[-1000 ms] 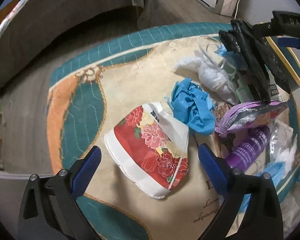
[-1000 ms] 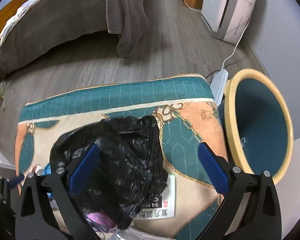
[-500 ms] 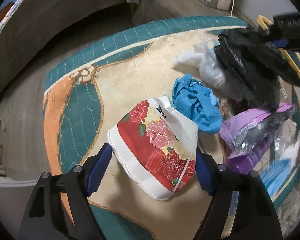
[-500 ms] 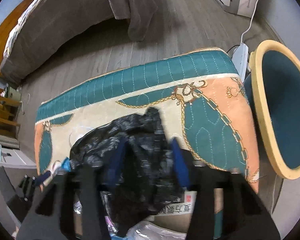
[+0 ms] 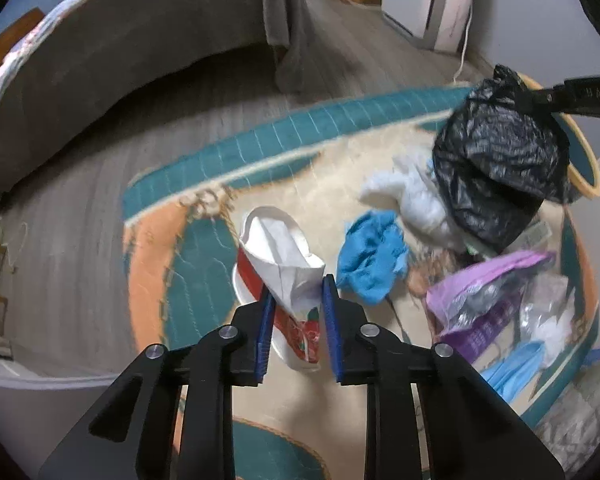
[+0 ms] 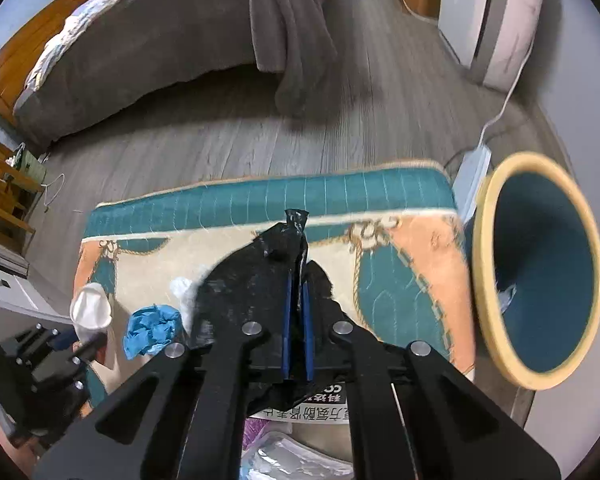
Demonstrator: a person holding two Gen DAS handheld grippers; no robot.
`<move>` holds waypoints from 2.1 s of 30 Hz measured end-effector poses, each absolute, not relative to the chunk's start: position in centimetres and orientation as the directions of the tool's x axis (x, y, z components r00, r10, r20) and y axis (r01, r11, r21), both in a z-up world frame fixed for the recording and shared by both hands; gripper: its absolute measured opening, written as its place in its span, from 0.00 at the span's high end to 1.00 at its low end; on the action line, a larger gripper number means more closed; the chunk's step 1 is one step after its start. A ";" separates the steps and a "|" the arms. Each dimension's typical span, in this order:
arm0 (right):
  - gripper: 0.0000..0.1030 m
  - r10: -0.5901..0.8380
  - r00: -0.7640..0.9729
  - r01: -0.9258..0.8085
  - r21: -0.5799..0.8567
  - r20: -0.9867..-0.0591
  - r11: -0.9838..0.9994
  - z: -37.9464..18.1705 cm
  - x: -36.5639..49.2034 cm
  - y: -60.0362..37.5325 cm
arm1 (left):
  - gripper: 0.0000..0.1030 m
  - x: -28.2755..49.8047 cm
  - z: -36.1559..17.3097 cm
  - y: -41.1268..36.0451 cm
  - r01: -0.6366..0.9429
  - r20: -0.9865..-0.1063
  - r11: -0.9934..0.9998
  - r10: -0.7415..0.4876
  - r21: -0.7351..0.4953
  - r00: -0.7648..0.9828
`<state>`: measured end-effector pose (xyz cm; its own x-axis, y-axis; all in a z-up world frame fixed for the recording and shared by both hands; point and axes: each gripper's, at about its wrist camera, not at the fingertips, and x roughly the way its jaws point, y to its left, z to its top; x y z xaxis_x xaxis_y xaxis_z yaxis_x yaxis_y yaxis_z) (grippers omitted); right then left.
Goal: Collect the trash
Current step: 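Carry the black bag and floral cup over the bin and release both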
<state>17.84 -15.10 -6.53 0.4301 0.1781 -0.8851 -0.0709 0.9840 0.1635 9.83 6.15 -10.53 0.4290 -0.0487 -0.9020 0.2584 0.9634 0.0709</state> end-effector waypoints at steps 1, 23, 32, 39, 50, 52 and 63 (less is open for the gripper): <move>0.96 0.185 0.443 -0.076 0.169 -0.878 0.983 -6.0 17.8 -15.0 | 0.76 9.6 -9.9 6.3 0.257 -0.894 0.964 -0.057 0.066 0.444; 0.97 0.154 0.664 -0.151 0.071 -0.731 0.986 2.8 15.1 -16.3 | 0.77 8.9 1.1 2.8 0.311 -0.679 0.948 -0.268 -0.062 0.683; 0.97 0.130 0.669 -0.089 0.094 -0.732 0.992 2.7 14.9 -20.7 | 0.76 8.9 0.6 -1.7 0.372 -0.695 0.927 -0.294 -0.041 0.656; 0.97 0.112 0.675 -0.039 0.116 -0.729 0.992 2.7 14.3 -24.6 | 0.76 9.1 -0.1 -4.8 0.406 -0.708 0.914 -0.305 -0.028 0.638; 0.97 -0.029 0.692 0.126 0.081 -0.721 0.989 2.6 13.9 -32.5 | 0.76 8.8 -0.9 -10.3 0.480 -0.721 0.877 -0.342 -0.016 0.602; 0.97 -0.040 0.689 0.153 0.092 -0.724 0.984 2.4 13.8 -33.5 | 0.76 8.5 -0.8 -11.8 0.508 -0.717 0.862 -0.352 0.002 0.601; 0.97 -0.135 0.624 0.292 0.069 -0.770 0.954 -0.5 14.1 -38.4 | 0.76 8.7 -2.3 -20.4 0.634 -0.744 0.773 -0.414 0.017 0.525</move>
<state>14.14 -38.36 -0.52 0.6241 -0.1352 -0.7695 0.2922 0.9538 0.0695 8.71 -20.41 -2.25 0.5247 -0.4141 -0.7438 0.6339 0.7733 0.0167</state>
